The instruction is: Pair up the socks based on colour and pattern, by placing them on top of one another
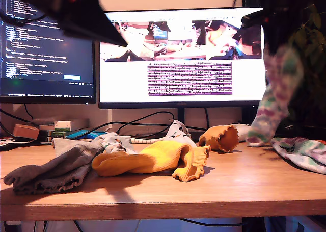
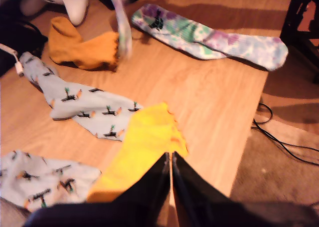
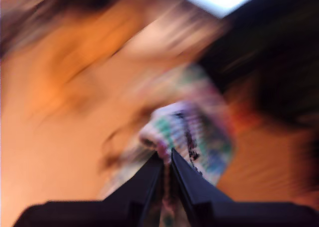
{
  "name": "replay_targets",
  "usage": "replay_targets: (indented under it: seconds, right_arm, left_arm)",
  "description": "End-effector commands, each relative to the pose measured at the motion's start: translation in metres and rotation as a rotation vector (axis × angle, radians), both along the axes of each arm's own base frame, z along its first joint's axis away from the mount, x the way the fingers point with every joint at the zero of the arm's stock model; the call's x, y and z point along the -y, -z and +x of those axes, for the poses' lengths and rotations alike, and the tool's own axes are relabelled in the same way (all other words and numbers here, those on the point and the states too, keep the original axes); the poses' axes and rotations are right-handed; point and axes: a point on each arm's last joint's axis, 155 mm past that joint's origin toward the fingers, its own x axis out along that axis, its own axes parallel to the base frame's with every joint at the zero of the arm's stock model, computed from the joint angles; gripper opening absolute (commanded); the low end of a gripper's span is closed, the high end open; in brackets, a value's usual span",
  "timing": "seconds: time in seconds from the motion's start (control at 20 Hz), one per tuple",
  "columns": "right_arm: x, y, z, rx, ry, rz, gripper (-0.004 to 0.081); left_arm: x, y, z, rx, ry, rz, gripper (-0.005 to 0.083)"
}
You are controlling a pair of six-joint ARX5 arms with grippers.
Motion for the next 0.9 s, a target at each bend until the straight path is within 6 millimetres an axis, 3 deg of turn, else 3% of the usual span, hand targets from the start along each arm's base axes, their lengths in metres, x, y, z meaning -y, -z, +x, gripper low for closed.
replay_targets:
  seconds: [0.0, 0.1, 0.4, 0.5, 0.65, 0.7, 0.75, 0.85]
  right_arm:
    - [-0.016, 0.027, -0.006, -0.093, -0.021, 0.031, -0.0011]
    - [-0.032, 0.045, -0.018, -0.177, -0.064, 0.045, -0.0011]
    - [-0.047, 0.088, -0.072, -0.473, -0.092, 0.043, -0.0011]
    - [-0.048, 0.093, -0.089, -0.553, -0.082, 0.048, -0.0011]
    - [-0.066, 0.092, -0.102, -0.601, -0.113, 0.120, -0.0010]
    - [-0.069, 0.092, -0.104, -0.605, -0.120, 0.123, 0.0017]
    - [-0.071, 0.092, -0.104, -0.603, -0.128, 0.118, 0.0101]
    - [-0.072, 0.092, -0.106, -0.606, -0.131, 0.109, 0.0360]
  left_arm:
    - [0.006, 0.022, 0.002, -0.044, 0.012, 0.017, -0.0024]
    - [0.009, 0.029, 0.005, -0.071, 0.008, 0.011, -0.0024]
    - [0.010, 0.036, 0.006, -0.087, 0.010, 0.020, -0.0024]
    - [0.010, 0.036, 0.006, -0.087, 0.010, 0.020, -0.0024]
    - [0.010, 0.036, 0.007, -0.085, 0.011, 0.020, -0.0024]
    - [0.010, 0.036, 0.007, -0.085, 0.010, 0.020, -0.0024]
    - [0.010, 0.036, 0.007, -0.085, 0.010, 0.020, -0.0024]
    - [0.010, 0.036, 0.007, -0.084, 0.010, 0.021, -0.0024]
